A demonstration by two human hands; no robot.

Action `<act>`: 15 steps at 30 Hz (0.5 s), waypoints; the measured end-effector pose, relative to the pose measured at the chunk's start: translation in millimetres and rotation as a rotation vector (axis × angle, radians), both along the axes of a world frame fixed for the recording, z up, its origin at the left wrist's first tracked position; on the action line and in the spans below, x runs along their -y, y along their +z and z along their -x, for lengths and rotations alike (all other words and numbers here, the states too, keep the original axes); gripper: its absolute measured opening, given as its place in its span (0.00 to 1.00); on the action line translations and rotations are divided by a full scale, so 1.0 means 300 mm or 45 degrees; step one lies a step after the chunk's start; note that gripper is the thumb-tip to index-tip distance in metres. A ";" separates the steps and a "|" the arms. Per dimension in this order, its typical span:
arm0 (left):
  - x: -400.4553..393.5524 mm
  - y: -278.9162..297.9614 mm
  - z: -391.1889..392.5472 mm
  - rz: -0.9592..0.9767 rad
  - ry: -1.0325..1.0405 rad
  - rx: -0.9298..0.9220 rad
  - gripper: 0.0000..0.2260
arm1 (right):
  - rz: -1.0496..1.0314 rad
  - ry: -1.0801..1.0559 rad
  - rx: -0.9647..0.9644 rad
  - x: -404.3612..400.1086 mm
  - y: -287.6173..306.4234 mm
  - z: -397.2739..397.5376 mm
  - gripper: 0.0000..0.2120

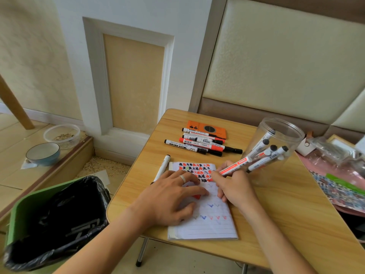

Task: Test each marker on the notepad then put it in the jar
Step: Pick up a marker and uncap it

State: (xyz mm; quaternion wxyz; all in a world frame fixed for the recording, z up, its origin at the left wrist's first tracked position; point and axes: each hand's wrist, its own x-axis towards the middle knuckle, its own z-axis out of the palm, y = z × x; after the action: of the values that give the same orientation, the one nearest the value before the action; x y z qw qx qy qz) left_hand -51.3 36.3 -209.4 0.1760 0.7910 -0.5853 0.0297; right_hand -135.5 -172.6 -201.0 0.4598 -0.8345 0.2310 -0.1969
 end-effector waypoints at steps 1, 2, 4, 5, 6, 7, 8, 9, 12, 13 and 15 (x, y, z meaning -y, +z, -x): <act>0.000 0.000 0.000 0.003 -0.001 0.000 0.21 | -0.007 -0.002 -0.004 0.001 0.001 0.003 0.07; 0.000 0.000 0.001 0.009 -0.001 0.000 0.20 | -0.015 -0.003 -0.006 0.002 0.001 0.005 0.06; 0.000 -0.002 0.001 0.016 -0.001 0.002 0.20 | -0.029 -0.010 0.003 0.002 0.002 0.006 0.06; 0.000 -0.003 0.001 0.016 -0.001 0.004 0.20 | -0.036 -0.016 0.012 0.001 0.001 0.005 0.06; 0.000 -0.004 0.001 0.018 -0.002 0.007 0.20 | -0.045 -0.026 0.027 0.001 0.001 0.003 0.06; 0.000 -0.005 0.001 0.022 -0.003 0.012 0.20 | -0.057 -0.036 0.045 0.002 0.000 0.001 0.07; 0.000 -0.004 0.002 0.023 -0.005 0.016 0.20 | -0.068 -0.042 0.061 0.002 -0.001 -0.001 0.07; 0.000 -0.004 0.002 0.025 -0.006 0.019 0.20 | -0.073 -0.045 0.068 0.003 -0.002 -0.003 0.07; 0.000 -0.002 0.003 0.040 -0.014 0.021 0.21 | -0.063 -0.032 0.058 0.004 -0.007 -0.007 0.07; 0.001 -0.001 0.003 0.045 -0.018 0.024 0.21 | -0.059 -0.026 0.050 0.003 -0.007 -0.007 0.07; 0.001 -0.002 0.003 0.058 -0.025 0.023 0.21 | -0.056 -0.004 0.031 0.002 -0.005 -0.004 0.06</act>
State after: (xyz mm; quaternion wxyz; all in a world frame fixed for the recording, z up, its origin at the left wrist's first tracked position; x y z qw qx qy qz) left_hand -52.3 36.0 -210.0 0.1890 0.7806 -0.5938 0.0486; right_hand -134.3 -173.1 -202.5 0.4805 -0.8214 0.2309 -0.2028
